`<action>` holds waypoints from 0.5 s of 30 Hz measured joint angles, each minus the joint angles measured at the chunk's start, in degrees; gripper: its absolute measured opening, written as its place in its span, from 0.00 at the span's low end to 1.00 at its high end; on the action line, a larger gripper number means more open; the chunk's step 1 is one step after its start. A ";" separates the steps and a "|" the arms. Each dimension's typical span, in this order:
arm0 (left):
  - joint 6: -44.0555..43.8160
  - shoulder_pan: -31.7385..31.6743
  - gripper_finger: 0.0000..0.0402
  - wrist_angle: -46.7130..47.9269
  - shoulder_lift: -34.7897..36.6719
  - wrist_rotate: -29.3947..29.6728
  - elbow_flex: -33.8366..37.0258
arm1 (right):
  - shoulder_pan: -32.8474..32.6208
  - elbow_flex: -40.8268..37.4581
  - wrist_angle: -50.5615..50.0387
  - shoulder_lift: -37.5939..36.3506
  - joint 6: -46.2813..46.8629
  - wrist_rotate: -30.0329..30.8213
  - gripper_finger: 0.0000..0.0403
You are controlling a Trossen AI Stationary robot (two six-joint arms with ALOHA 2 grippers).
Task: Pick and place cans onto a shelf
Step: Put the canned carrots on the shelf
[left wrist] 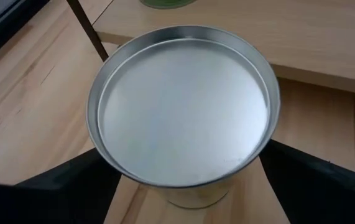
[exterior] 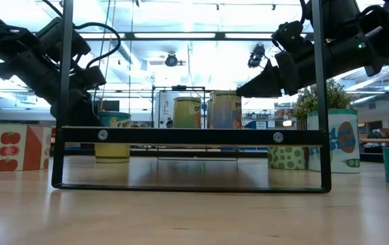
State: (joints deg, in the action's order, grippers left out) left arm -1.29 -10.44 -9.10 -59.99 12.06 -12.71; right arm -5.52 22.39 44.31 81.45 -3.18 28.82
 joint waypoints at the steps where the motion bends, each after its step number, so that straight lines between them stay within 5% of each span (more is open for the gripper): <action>1: 0.37 0.00 0.92 0.00 -0.02 0.04 0.02 | 0.00 0.00 0.00 0.00 0.00 0.00 0.93; 15: -2.18 0.02 0.77 -2.52 -0.02 -1.23 0.00 | 0.00 0.00 -0.18 0.00 0.04 0.00 0.93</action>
State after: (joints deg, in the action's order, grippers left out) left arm -3.46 -10.41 -11.62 -60.01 10.83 -12.71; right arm -5.52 22.39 44.13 81.45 -3.14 28.82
